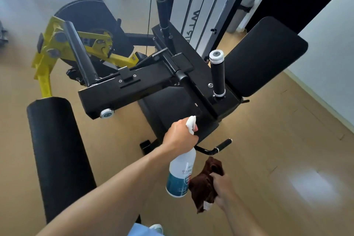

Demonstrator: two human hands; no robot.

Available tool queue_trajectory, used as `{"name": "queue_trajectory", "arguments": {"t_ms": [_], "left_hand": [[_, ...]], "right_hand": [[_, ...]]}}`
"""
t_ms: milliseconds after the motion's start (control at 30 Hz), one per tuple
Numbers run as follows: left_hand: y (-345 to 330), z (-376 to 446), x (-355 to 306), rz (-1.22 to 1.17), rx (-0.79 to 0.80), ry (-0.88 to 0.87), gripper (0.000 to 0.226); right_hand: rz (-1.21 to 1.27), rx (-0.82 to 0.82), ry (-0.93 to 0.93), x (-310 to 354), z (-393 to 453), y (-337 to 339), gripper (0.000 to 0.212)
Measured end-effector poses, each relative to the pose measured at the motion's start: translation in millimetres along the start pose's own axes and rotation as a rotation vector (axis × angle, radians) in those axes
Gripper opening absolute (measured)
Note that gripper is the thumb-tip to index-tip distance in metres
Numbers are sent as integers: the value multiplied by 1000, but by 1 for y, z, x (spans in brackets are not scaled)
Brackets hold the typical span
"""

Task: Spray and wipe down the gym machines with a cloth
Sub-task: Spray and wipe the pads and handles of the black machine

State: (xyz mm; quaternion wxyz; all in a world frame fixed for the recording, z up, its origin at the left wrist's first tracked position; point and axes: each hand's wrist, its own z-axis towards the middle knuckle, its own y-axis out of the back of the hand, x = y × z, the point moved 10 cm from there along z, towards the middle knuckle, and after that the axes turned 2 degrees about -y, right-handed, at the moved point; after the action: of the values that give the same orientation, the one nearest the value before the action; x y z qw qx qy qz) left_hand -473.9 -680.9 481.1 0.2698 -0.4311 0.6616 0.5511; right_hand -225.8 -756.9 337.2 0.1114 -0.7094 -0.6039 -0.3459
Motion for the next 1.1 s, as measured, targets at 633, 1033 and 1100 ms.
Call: {"name": "queue_trajectory", "arguments": {"t_ms": [633,1033,1100], "left_hand": [[-9,15,0,-54,113,-67,28],[58,23,94,-156,-69,190,29],[66,24,113,-164,-66,236,29]], "right_hand": [[290,-211,225,74,-88,14,26],[-2368,-341,1566,174,-95,-185,49],[-2959,-580,1310,171,-59,-179,53]]}}
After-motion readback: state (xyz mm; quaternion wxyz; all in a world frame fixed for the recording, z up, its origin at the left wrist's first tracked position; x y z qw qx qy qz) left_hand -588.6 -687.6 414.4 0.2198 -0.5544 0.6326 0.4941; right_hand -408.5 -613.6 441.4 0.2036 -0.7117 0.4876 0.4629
